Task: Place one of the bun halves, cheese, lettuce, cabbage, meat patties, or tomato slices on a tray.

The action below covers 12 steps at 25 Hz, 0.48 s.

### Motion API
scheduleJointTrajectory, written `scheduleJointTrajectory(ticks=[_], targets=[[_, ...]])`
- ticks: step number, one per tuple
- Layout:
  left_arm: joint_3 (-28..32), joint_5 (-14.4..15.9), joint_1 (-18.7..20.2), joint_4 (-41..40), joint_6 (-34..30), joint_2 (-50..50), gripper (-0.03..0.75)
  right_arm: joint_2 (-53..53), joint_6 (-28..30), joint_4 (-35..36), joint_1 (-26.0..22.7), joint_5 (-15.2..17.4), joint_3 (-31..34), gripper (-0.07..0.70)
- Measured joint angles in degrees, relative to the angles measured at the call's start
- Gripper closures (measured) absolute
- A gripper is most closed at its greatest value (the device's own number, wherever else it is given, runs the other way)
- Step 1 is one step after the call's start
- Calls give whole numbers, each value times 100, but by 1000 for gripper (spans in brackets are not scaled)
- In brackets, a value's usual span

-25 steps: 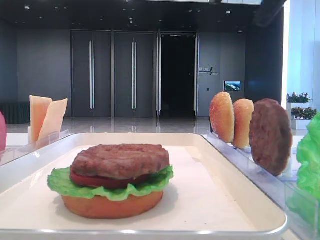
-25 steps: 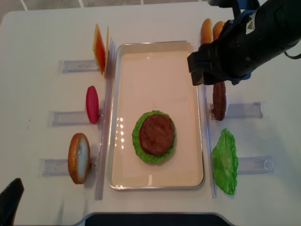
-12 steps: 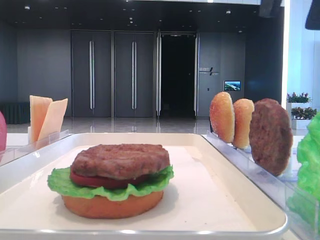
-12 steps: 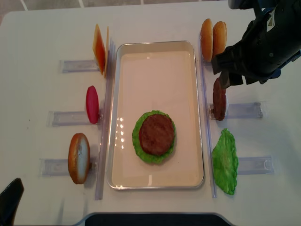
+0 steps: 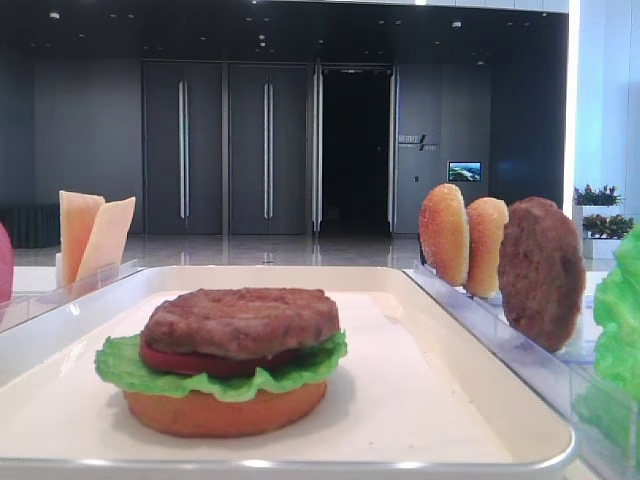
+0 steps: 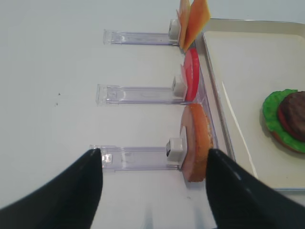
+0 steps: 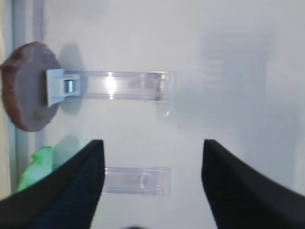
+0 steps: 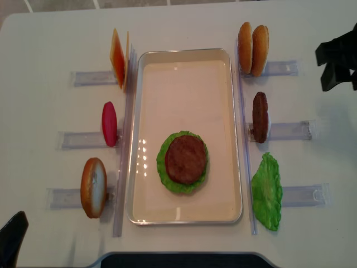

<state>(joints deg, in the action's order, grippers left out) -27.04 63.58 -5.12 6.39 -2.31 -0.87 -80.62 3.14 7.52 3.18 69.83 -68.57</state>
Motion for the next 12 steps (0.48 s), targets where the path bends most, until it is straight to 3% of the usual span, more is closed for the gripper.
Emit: scheduleJointTrajectory(ticks=[4,12], targets=[[0,0,0,0,0,0,197,0,304,-24,-554,0,0,180],[0,0,0,0,0,0,197,76,486,-57,-625,-6,131,180]])
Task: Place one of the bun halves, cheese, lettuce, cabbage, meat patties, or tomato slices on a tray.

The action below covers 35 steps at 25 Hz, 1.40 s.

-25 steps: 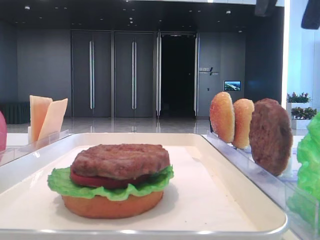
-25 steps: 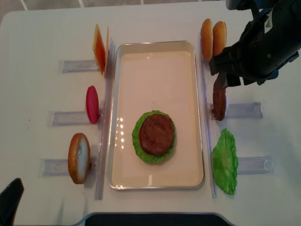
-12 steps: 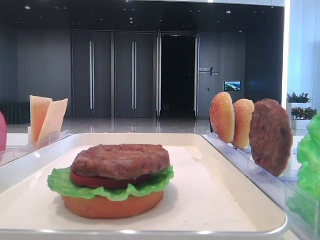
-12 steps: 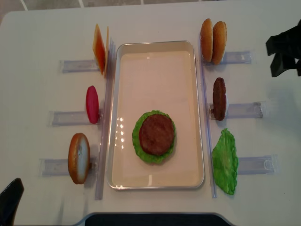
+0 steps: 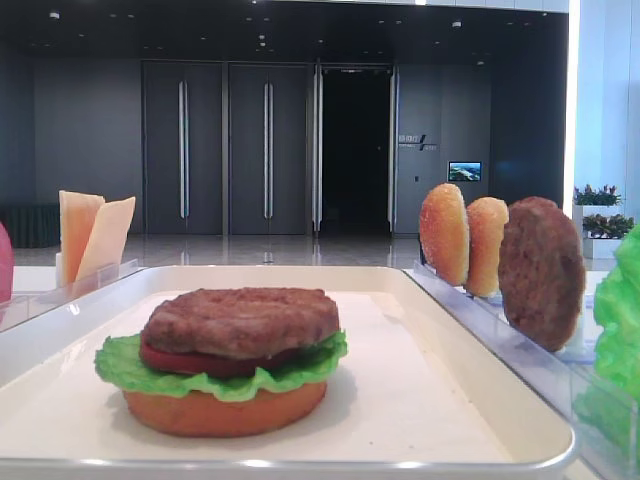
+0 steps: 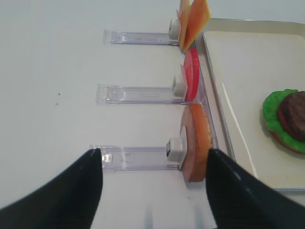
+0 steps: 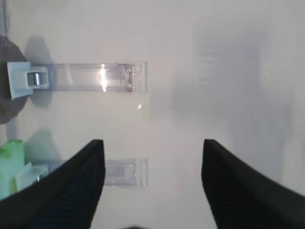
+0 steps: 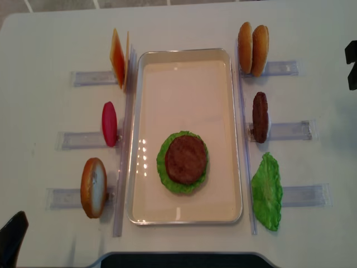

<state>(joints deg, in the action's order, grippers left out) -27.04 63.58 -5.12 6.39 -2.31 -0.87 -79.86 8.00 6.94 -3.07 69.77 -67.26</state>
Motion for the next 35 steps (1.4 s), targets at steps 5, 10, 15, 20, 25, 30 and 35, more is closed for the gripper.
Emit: scheduleJointTrajectory(ticks=[5,10,15,20,25,30,35], targets=[[0,0,0,0,0,0,197,674,6,26,0,5,609,180],[0,0,0,0,0,0,197,1827,20,27,0,24,1251,180],[0,0,0,0,0,0,197,3148,-93,32,0,29,1805,180],[0,0,0,0,0,0,197,4650,-100,32,0,33,2369,180],[0,0,0,0,0,0,197,5956,-112,32,0,34,2987,180],[0,0,0,0,0,0,197,6943,-92,32,0,15,3453,180],[0,0,0,0,0,0,197,7599,-4,14,0,-269,3645,180]])
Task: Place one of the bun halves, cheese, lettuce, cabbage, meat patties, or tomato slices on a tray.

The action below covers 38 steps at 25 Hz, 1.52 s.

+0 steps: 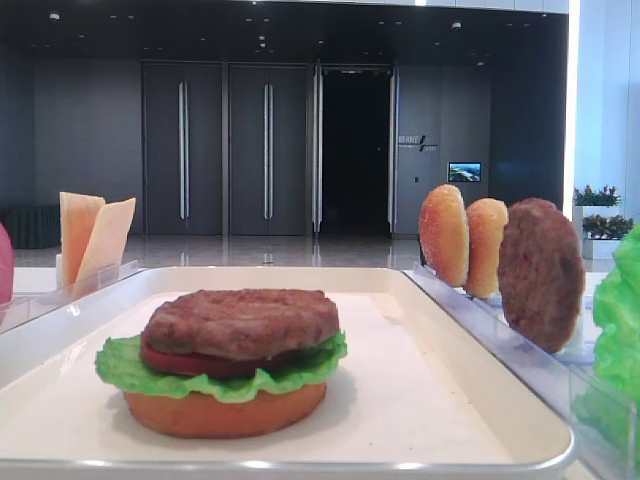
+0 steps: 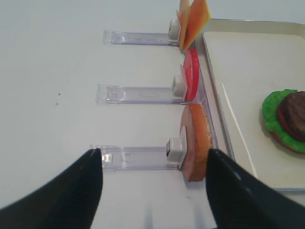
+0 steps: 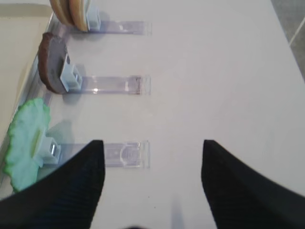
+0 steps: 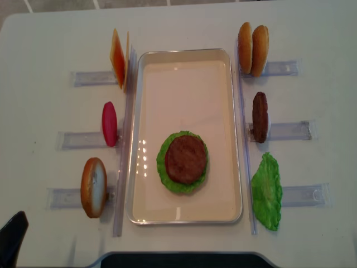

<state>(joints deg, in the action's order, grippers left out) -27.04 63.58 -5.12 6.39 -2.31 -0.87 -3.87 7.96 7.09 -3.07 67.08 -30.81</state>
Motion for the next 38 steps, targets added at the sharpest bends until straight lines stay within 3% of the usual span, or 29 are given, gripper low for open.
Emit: scheduleJointTrajectory(ticks=[4,38], targets=[[0,0,0,0,0,0,197,350,-92,-108,0,-207,121,180],[0,0,0,0,0,0,197,427,-283,-221,0,-188,225,180]])
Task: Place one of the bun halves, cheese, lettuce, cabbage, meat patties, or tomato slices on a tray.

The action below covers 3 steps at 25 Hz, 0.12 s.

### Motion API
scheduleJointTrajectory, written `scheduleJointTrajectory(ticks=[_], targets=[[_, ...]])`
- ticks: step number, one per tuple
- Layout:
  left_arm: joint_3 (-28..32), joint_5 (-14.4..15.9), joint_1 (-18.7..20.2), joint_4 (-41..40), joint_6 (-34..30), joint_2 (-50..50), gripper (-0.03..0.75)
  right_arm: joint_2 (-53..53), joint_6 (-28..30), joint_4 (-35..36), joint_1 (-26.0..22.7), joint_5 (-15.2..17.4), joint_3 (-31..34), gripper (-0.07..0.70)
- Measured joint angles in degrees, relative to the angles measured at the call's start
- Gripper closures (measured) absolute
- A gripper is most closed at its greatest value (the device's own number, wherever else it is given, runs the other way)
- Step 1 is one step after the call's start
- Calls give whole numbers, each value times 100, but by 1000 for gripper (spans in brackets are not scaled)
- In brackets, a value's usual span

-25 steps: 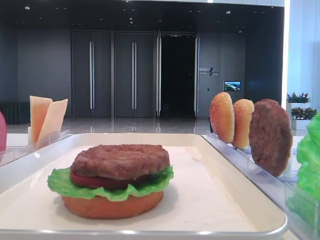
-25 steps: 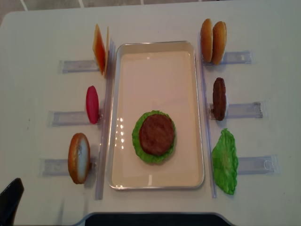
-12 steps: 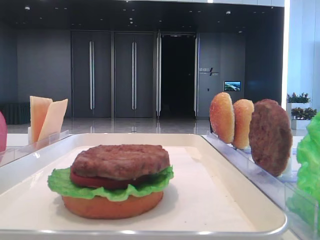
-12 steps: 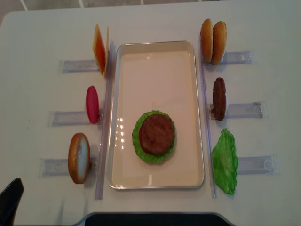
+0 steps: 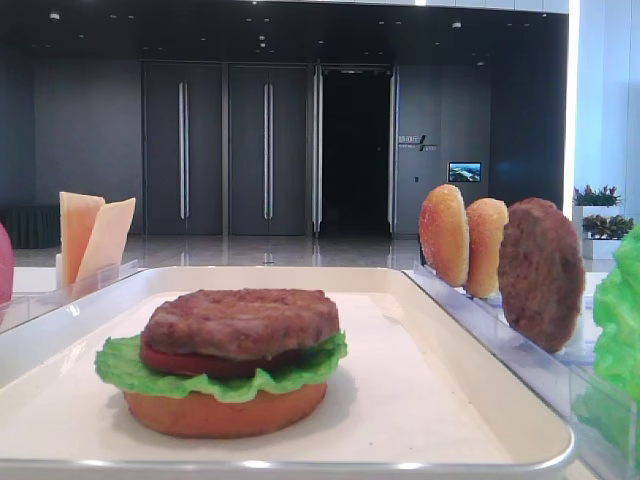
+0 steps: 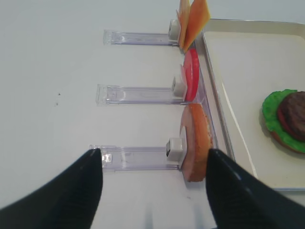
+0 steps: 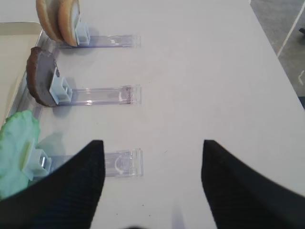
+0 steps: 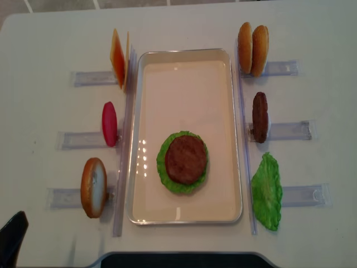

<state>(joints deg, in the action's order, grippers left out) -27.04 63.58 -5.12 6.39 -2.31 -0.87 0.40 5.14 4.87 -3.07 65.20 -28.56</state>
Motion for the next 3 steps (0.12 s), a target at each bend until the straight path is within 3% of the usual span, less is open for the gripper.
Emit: scheduleJointTrajectory(ticks=[3], targets=[[0,0,0,0,0,0,197,0,0,0,0,0,0,180]])
